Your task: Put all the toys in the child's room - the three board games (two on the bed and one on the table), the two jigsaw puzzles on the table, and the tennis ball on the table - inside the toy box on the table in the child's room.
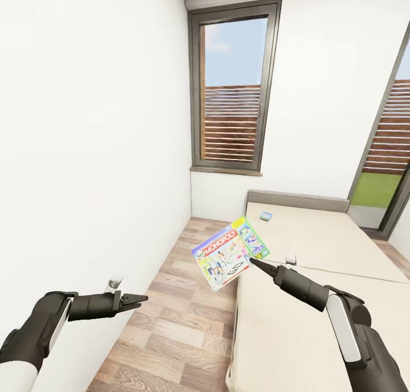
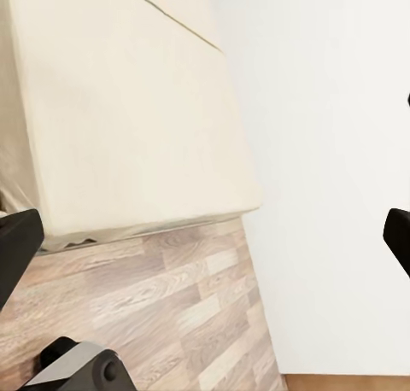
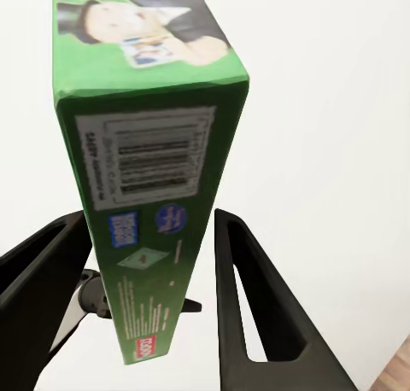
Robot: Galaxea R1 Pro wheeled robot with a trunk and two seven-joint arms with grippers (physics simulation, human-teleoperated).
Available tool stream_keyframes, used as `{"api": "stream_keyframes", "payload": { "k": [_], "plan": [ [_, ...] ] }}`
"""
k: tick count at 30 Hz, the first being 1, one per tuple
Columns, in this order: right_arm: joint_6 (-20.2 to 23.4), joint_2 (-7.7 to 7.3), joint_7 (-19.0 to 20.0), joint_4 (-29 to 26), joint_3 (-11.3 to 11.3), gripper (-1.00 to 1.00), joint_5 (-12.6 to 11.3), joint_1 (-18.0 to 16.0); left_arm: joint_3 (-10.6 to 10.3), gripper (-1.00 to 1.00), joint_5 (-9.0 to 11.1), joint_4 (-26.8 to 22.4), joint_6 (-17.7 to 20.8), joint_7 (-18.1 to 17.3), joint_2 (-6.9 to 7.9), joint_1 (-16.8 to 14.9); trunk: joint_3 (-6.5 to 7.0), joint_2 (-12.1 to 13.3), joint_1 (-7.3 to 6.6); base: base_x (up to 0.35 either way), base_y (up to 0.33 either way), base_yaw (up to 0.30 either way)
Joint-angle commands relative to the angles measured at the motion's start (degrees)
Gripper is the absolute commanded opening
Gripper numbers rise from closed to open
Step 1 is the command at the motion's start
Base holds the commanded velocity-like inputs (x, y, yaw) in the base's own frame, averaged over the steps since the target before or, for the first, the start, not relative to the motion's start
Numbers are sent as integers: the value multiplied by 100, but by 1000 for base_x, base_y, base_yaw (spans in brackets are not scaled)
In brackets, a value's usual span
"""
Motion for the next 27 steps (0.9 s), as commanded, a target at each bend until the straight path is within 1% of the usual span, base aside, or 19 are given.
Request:
{"api": "stream_keyframes", "payload": {
  "k": [1, 3, 5, 9, 13, 26, 27],
  "plan": [
    [24, 0, 14, 2, -4, -100, -7, -2, 16, 100, -59, -3, 56, -52, -4, -3, -2, -4, 2, 0, 0, 3],
    [15, 0, 14, 4, -4, -100, -7, -2, 14, 100, -56, -3, 24, -52, -4, -3, -2, -4, 2, 0, 0, 1],
    [11, 0, 14, 7, -4, -100, -7, -2, 7, 100, -47, -3, -85, -52, -11, -3, -2, -4, 2, 0, 0, 0],
    [9, 0, 14, 6, -18, -100, -7, -2, 2, 100, -51, -3, -209, -53, -80, -3, -2, -4, 2, 0, 0, 0],
    [8, 0, 14, 3, -29, -100, -7, -2, -1, 100, -56, -3, -243, -52, -125, -3, -2, -4, 2, 0, 0, 0],
    [-31, 0, 13, 17, -32, -100, 1, -2, 1, 100, -65, -3, -295, -52, -142, 0, -2, -4, 2, 0, 0, 0],
    [-66, 33, -21, 50, -65, -100, 23, 31, -25, 100, -55, 30, -327, -19, -175, 18, -3, -4, 2, 0, 0, 0]
  ]
}}
